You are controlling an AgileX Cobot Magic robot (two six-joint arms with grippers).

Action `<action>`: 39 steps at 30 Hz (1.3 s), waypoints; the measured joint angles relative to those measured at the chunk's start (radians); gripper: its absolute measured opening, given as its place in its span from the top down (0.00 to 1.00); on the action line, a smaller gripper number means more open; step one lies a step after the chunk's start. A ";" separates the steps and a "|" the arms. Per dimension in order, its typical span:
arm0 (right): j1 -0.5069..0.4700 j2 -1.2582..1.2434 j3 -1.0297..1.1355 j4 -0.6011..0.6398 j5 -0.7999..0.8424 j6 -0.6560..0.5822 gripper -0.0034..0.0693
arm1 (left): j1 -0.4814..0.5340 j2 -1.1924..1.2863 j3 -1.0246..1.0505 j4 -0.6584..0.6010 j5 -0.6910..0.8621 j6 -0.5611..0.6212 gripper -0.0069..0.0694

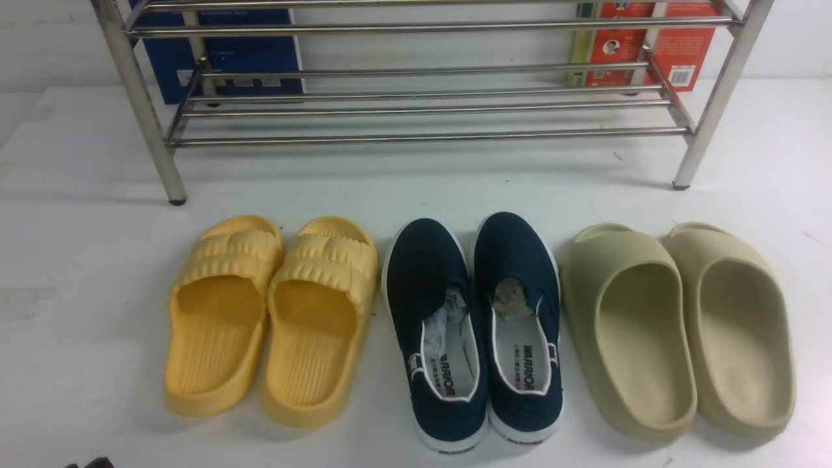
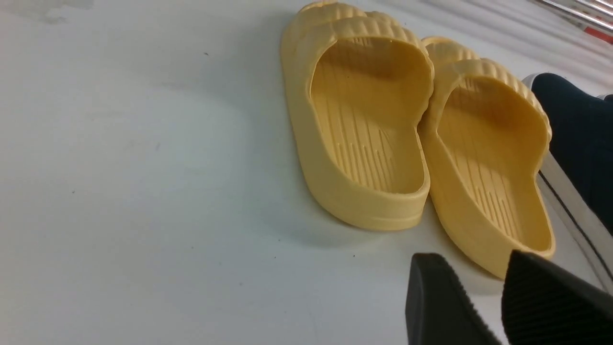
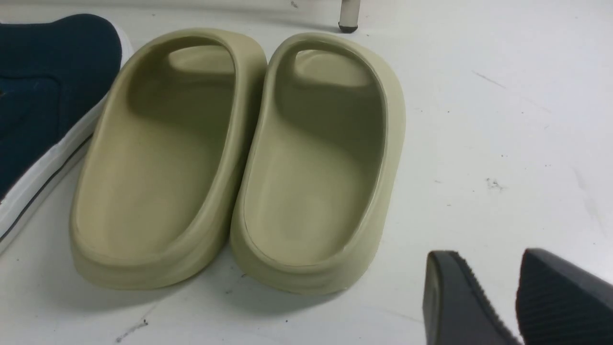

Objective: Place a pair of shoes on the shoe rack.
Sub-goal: Use the left arm to grab the shoe closest to it

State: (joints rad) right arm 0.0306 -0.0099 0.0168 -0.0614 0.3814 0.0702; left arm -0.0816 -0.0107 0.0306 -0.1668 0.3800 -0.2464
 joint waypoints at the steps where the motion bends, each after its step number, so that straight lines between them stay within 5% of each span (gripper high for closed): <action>1: 0.000 0.000 0.000 0.000 0.000 0.000 0.62 | 0.000 0.000 0.000 -0.039 -0.035 -0.026 0.61; 8: 0.000 0.000 0.000 0.000 0.000 0.000 0.62 | 0.000 0.000 0.000 -0.368 -0.183 -0.157 0.60; 13: 0.000 0.000 0.000 0.000 0.000 0.000 0.62 | 0.000 0.000 -0.002 -0.448 -0.300 -0.154 0.62; 21: 0.000 0.000 0.000 0.000 0.000 0.000 0.62 | 0.000 0.117 -0.287 -0.375 0.007 -0.086 0.92; 29: 0.000 0.000 0.000 0.000 0.000 0.000 0.62 | -0.002 0.632 -0.707 -0.217 0.518 0.088 0.93; 36: 0.000 0.000 0.000 0.000 0.000 0.000 0.62 | -0.146 0.967 -0.845 -0.141 0.552 0.144 0.93; 39: 0.000 0.000 0.000 0.000 0.000 0.000 0.62 | -0.330 1.141 -0.909 -0.058 0.519 0.041 0.93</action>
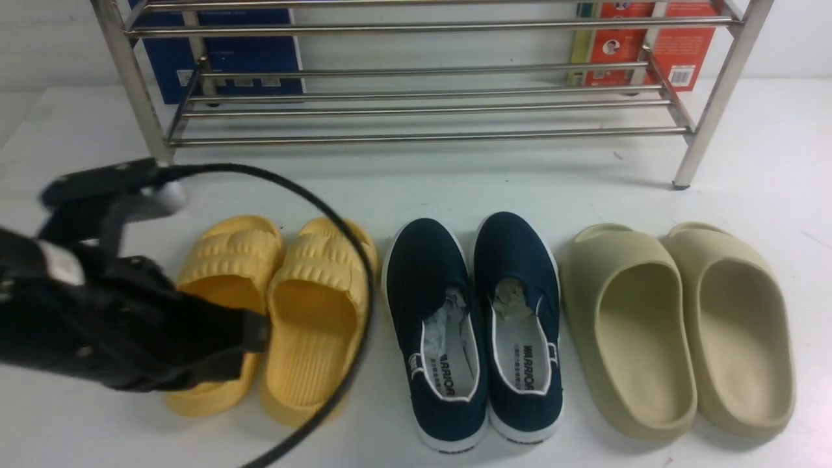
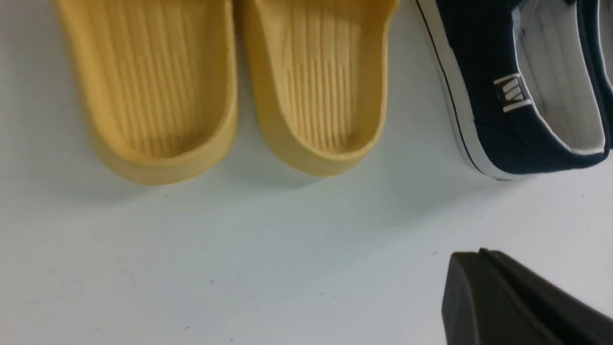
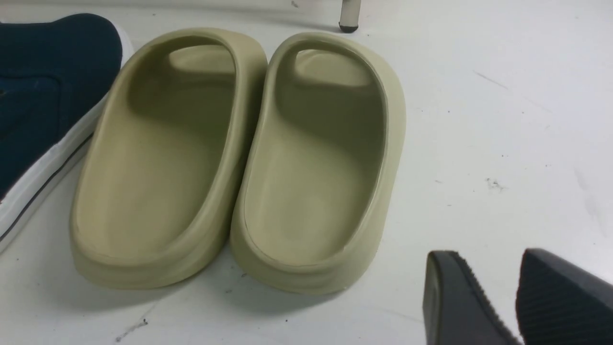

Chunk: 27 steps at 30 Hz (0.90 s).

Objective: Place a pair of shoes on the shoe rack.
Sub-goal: Use the left arm to grab the shoe closest to it

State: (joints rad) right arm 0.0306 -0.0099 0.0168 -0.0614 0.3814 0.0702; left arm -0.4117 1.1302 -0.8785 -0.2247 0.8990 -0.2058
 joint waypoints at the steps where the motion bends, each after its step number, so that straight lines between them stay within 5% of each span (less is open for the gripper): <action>1: 0.000 0.000 0.000 0.000 0.000 0.000 0.62 | 0.000 0.000 -0.004 0.000 -0.002 -0.009 0.93; 4: 0.000 0.000 0.000 0.000 0.000 0.000 0.62 | -0.169 0.127 -0.069 0.105 -0.021 -0.171 0.93; 9: 0.000 0.000 0.000 0.000 0.000 0.000 0.62 | -0.304 0.293 -0.169 0.213 -0.037 -0.364 0.93; 12: 0.000 0.000 0.000 0.000 0.000 0.000 0.62 | -0.318 0.379 -0.236 0.225 -0.038 -0.389 0.86; 22: 0.000 0.000 0.000 0.000 0.000 0.000 0.62 | -0.261 0.586 -0.352 0.225 -0.063 -0.400 0.39; 27: 0.000 0.000 0.000 0.000 0.000 0.000 0.62 | -0.248 0.662 -0.356 0.203 -0.128 -0.403 0.37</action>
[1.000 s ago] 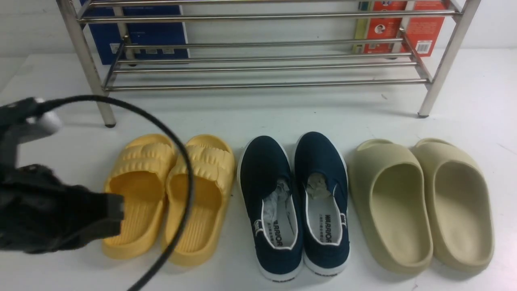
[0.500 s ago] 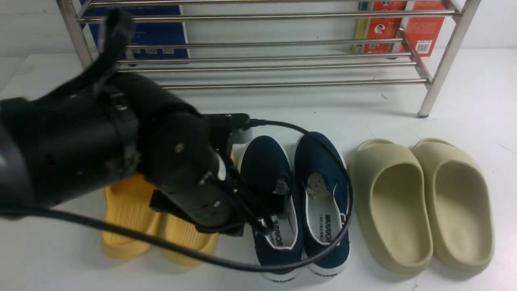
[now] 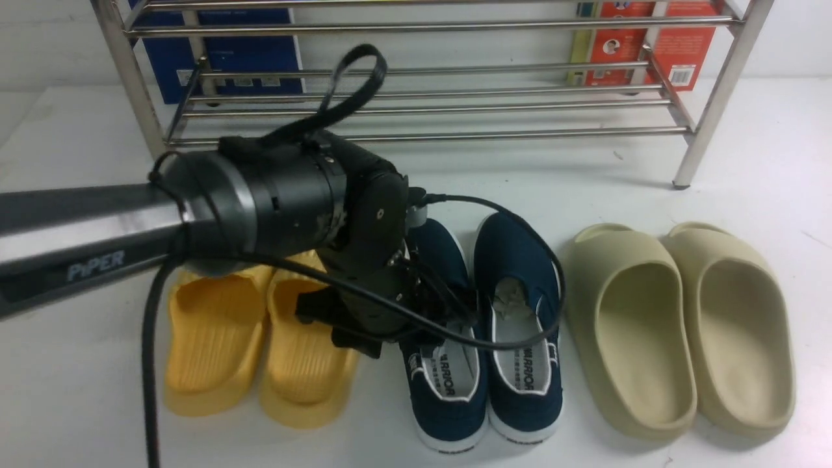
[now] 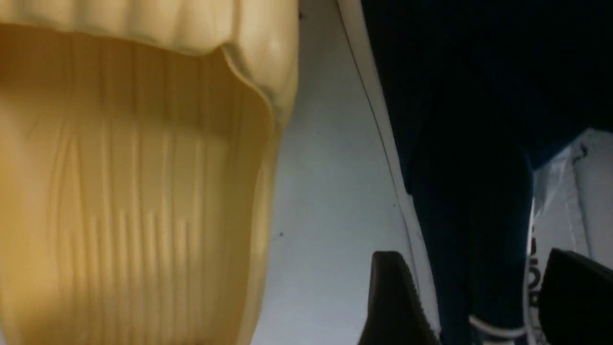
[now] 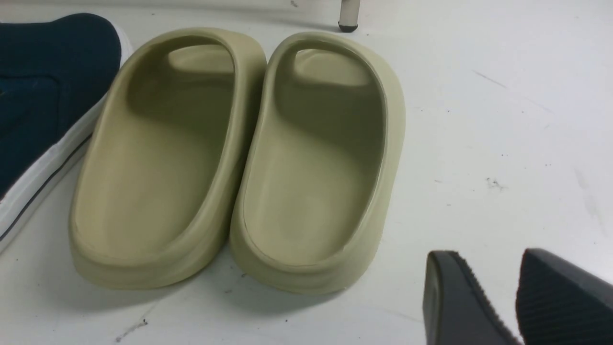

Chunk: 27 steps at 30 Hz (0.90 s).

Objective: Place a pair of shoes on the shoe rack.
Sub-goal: Use the left arm to grab the shoe closest to it, then use the left arm to put a shoe into the shoe rack

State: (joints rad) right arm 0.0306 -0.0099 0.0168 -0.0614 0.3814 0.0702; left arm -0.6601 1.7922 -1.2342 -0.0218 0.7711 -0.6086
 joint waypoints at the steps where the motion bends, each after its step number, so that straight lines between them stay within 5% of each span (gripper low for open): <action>1: 0.000 0.000 0.000 0.000 0.000 0.000 0.62 | 0.000 0.017 -0.001 -0.010 -0.018 0.000 0.38; 7: 0.000 0.000 0.000 0.000 0.000 0.000 0.62 | 0.000 0.062 -0.003 -0.015 -0.026 0.001 0.45; 12: 0.000 0.000 0.000 0.000 0.000 0.000 0.62 | -0.002 0.081 -0.004 -0.013 -0.018 0.000 0.67; 15: 0.000 0.000 0.000 0.000 0.000 0.000 0.62 | -0.002 0.067 -0.004 -0.007 -0.001 -0.002 0.88; 27: 0.000 0.000 0.000 0.000 0.000 0.000 0.62 | -0.002 -0.154 -0.008 -0.003 0.046 -0.009 0.89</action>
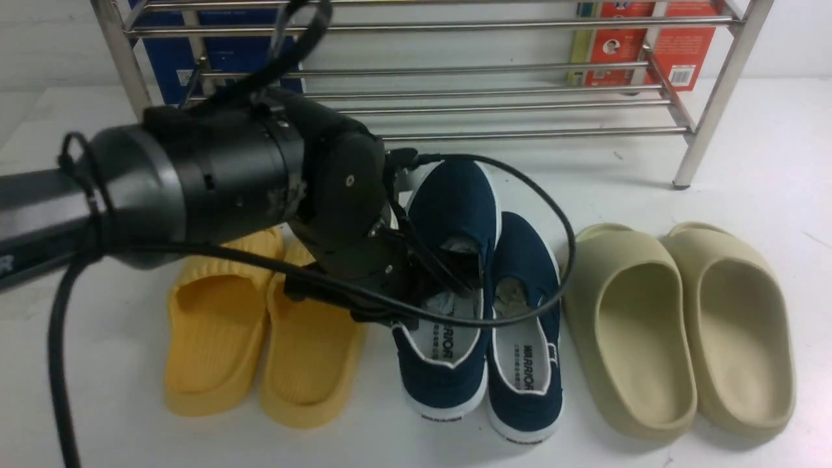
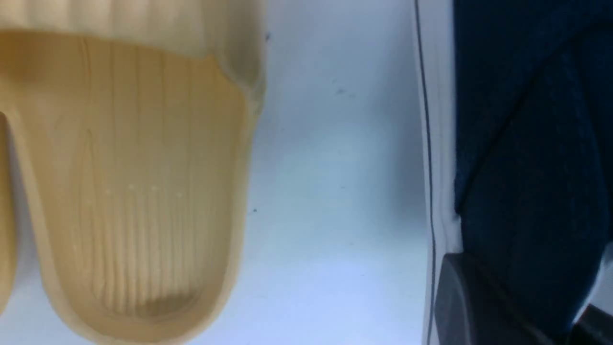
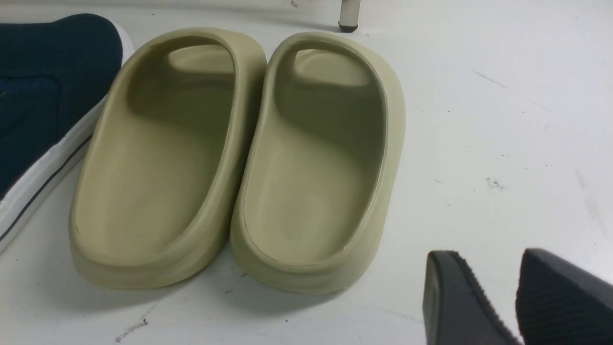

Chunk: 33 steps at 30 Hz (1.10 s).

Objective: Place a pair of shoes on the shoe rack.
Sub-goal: Use the left arm to put a shoe into the shoe rack

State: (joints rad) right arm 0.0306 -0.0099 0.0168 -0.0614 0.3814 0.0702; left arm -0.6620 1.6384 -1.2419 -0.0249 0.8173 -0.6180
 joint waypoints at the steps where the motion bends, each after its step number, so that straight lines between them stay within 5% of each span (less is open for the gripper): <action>1: 0.000 0.000 0.000 0.000 0.000 0.000 0.62 | 0.000 -0.013 -0.015 0.015 0.013 0.000 0.89; 33: 0.000 0.000 0.000 0.000 0.000 0.000 0.62 | 0.263 0.475 -0.681 0.199 0.033 0.043 0.89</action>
State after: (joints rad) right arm 0.0306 -0.0099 0.0168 -0.0614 0.3814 0.0702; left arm -0.3995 2.1132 -1.9234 0.1744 0.8499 -0.5746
